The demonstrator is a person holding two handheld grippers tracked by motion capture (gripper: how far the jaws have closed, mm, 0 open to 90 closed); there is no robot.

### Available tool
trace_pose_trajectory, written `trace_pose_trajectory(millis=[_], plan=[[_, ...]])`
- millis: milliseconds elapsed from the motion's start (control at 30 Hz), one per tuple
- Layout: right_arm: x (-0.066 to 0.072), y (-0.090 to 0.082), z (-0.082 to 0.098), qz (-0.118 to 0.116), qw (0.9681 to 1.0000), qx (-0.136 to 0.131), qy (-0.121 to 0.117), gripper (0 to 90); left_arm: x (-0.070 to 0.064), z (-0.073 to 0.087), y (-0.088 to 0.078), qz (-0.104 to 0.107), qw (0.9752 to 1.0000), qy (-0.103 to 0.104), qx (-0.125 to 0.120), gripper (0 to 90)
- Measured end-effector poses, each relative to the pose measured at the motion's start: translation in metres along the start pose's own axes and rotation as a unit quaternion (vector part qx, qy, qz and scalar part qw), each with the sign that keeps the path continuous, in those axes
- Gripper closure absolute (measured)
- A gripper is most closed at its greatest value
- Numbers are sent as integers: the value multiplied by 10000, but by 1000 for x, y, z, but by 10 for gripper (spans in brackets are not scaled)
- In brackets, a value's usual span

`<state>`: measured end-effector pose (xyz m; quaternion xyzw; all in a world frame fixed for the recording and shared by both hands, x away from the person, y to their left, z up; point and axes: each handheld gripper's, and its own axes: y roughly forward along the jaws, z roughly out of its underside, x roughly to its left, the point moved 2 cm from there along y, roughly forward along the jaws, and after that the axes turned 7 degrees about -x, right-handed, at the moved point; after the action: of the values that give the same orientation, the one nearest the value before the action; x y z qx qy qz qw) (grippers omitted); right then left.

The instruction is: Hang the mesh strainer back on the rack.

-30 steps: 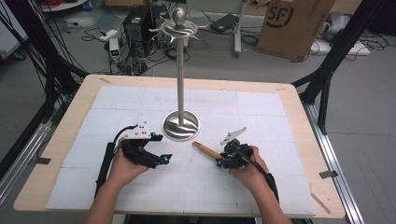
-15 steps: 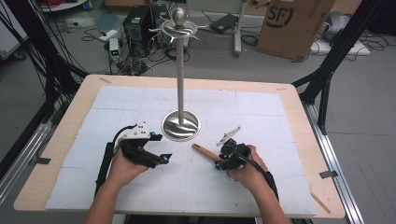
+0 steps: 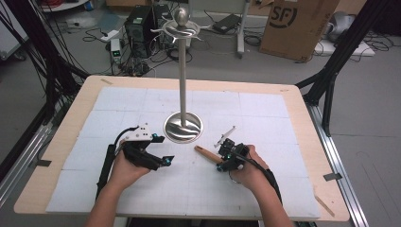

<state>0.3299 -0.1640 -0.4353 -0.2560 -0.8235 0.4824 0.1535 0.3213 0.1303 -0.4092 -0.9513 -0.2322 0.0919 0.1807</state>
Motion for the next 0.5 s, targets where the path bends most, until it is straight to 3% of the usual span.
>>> trace_pose_trajectory(millis=[167, 500], plan=[[3, 0, 0, 74, 9999, -45, -87, 685, 0, 0, 0, 4, 10000, -18, -13, 175], [5, -2, 3, 97, 9997, -224, -44, 689, 1, -1, -2, 1, 10000, -23, -52, 175]])
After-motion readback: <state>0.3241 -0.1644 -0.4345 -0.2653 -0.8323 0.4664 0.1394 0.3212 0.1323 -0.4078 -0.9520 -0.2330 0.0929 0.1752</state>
